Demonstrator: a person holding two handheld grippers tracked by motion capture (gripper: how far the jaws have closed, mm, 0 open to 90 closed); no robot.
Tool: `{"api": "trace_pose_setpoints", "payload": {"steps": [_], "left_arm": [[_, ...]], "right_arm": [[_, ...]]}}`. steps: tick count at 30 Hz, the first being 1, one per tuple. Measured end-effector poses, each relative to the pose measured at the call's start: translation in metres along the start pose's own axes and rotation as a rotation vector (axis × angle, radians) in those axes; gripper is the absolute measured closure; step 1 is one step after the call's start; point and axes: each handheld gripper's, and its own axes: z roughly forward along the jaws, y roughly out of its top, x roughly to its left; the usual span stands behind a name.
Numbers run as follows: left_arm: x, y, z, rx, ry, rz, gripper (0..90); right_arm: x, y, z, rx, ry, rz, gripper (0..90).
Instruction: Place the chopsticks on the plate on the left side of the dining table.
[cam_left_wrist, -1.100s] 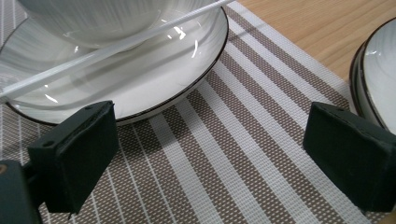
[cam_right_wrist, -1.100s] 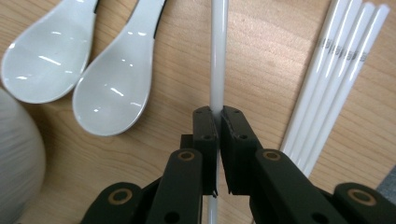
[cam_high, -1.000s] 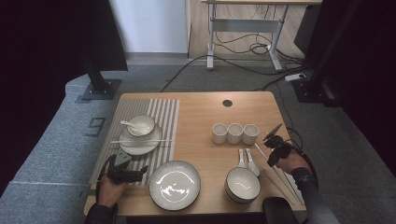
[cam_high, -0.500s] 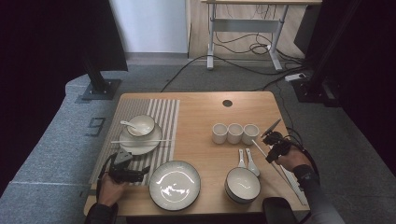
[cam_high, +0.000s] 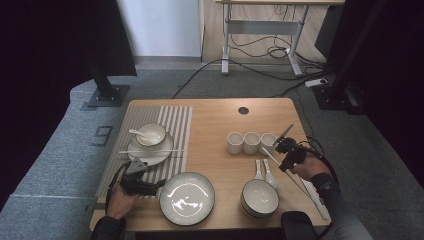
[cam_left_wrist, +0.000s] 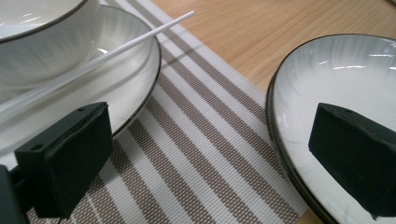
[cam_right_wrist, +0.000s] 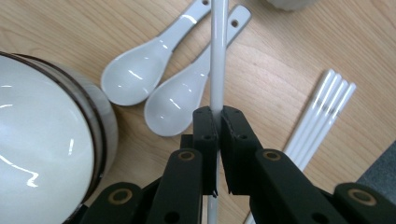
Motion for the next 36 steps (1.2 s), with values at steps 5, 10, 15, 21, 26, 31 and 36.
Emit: {"api": "trace_pose_setpoints", "payload": {"steps": [5,10,15,21,26,31,36], "left_arm": [[-0.002,0.008,0.001,0.006,-0.029,0.031,0.1],[-0.004,0.015,0.002,0.008,-0.056,0.052,0.3],[-0.007,0.024,0.004,0.014,-0.082,0.081,0.2],[-0.012,0.039,0.005,0.011,-0.126,0.124,0.6],[-0.017,0.052,0.008,0.019,-0.142,0.167,3.3],[-0.023,0.065,0.012,0.027,-0.166,0.223,9.8],[-0.026,0.077,0.014,0.019,-0.194,0.248,14.1]], "right_arm": [[0.005,0.006,-0.005,-0.002,0.005,-0.031,85.0],[0.01,0.012,-0.01,-0.007,0.009,-0.06,85.0],[0.017,0.02,-0.014,-0.008,0.013,-0.092,85.0],[0.027,0.031,-0.018,-0.006,0.024,-0.127,85.0],[0.036,0.04,-0.02,-0.002,0.037,-0.171,85.0],[0.046,0.05,-0.022,0.005,0.047,-0.21,85.0],[0.057,0.06,-0.024,0.006,0.064,-0.25,85.0]]}}
